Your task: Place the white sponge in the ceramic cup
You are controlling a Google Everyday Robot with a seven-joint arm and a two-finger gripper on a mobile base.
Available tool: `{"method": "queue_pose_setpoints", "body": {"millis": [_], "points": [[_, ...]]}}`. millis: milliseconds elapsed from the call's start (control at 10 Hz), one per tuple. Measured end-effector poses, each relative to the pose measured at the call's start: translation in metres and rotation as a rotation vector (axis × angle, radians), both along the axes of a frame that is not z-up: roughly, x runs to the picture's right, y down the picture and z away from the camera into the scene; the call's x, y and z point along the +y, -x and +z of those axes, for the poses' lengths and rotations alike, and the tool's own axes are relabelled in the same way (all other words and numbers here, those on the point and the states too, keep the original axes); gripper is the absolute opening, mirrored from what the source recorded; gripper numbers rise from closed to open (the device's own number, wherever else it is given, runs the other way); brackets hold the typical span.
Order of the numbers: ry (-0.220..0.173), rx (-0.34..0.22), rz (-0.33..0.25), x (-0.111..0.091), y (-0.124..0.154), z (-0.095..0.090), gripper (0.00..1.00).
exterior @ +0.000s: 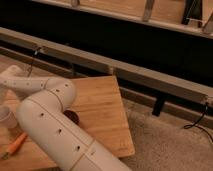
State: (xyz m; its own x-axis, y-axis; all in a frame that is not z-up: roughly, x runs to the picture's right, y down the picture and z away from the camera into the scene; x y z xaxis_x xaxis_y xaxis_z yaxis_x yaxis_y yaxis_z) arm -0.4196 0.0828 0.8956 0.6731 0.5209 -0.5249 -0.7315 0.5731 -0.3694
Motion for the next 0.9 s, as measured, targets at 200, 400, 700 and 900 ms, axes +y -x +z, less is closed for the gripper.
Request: {"method": "queue_pose_setpoints", "body": {"millis": [200, 400, 700, 900], "points": [[-0.045, -0.007, 0.065, -0.032, -0.006, -0.021, 0.03], [-0.088, -0.039, 0.112, -0.056, -0.008, -0.046, 0.03], [-0.172, -0.149, 0.195, -0.088, -0.009, -0.108, 0.03], [-0.223, -0.24, 0.25, -0.1, -0.013, -0.159, 0.03]]}}
